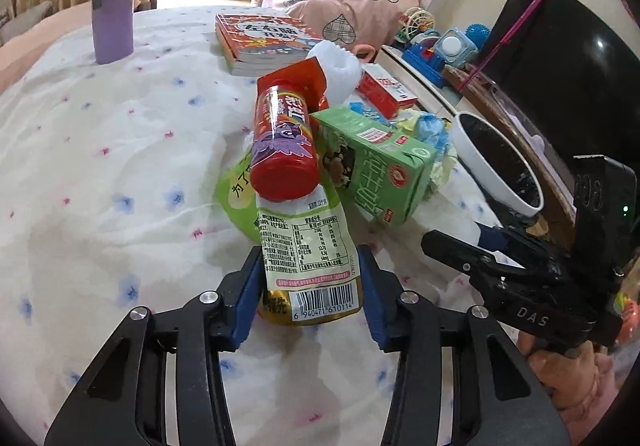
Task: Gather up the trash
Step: 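Grasp the green drink pouch with the left tool while the right tool grasps the white foam block, then carry the pouch and foam block over the bin and open both tools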
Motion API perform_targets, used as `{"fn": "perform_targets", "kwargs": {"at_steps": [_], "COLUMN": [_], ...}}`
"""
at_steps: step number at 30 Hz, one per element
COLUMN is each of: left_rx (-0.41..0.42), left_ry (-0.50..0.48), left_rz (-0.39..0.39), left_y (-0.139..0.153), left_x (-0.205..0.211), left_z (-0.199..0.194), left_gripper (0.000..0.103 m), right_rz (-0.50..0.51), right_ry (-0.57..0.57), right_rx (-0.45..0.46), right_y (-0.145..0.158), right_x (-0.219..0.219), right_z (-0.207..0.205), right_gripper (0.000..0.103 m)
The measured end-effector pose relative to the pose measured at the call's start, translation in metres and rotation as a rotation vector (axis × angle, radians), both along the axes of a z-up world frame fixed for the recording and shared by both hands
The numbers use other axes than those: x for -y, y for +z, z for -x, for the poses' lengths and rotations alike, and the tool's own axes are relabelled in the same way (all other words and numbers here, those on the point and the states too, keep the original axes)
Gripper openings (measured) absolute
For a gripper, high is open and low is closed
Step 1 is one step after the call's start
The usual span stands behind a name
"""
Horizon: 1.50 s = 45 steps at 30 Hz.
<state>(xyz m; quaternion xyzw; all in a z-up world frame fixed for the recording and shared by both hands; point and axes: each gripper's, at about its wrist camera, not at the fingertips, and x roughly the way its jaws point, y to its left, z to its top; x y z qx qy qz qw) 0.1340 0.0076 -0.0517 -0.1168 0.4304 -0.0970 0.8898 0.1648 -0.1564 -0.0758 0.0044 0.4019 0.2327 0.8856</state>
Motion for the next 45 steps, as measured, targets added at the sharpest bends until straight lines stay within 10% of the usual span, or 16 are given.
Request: {"fn": "perform_targets", "kwargs": {"at_steps": [16, 45], "left_rx": [0.08, 0.162], "left_ry": [-0.007, -0.221], "left_rz": [0.123, 0.069], "left_y": [0.033, 0.068], "left_x": [-0.012, 0.081], "left_z": [0.045, 0.032], "left_gripper": [0.036, 0.036], "right_rz": [-0.057, -0.124], "right_ry": [-0.038, -0.209], "right_rx": [0.081, 0.152], "right_y": [0.033, 0.055], "right_x": [0.011, 0.091], "right_z": [0.044, 0.067], "right_gripper": [0.051, 0.051]}}
